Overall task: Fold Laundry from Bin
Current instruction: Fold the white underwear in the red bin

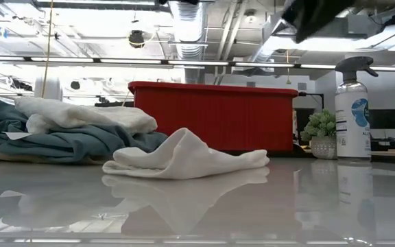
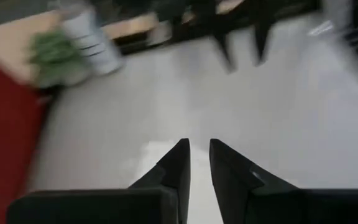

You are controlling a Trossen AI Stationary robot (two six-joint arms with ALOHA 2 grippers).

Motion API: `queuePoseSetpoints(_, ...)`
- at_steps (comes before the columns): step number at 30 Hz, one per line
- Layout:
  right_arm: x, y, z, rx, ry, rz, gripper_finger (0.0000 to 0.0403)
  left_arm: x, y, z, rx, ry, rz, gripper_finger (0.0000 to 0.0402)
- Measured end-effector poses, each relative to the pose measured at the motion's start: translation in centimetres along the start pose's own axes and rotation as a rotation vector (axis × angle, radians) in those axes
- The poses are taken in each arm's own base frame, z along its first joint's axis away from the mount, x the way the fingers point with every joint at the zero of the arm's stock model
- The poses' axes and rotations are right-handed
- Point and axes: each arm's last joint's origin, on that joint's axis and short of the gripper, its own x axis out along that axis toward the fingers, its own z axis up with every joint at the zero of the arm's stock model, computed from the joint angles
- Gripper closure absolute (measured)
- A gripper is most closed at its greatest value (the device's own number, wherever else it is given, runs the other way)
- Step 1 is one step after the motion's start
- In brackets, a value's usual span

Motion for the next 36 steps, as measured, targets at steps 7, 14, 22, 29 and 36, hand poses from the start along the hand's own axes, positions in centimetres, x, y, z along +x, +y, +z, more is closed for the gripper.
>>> queuePoseSetpoints(7,4.7,3.5,2.2,-0.127,-0.177,-0.174,0.0167,-2.4,2.3,-9.3,-0.197,-0.271,-0.097,0.0354)
queuePoseSetpoints(14,11.4,4.3,2.7,-0.215,-0.167,-0.193,0.0163,-0.3,1.6,-14.7,-0.320,-0.304,-0.196,0.0354)
queuePoseSetpoints(22,15.5,4.3,2.2,-0.246,-0.035,-0.213,0.0162,2.9,1.4,-15.0,-0.160,-0.259,-0.226,0.0355)
queuePoseSetpoints(29,16.0,4.3,2.0,-0.257,0.005,-0.217,0.0162,7.6,1.2,-15.6,-0.090,-0.157,-0.291,0.0355)
queuePoseSetpoints(36,16.7,4.0,1.7,-0.361,0.054,-0.222,0.0162,10.7,1.9,-14.9,-0.028,-0.147,-0.321,0.0355)
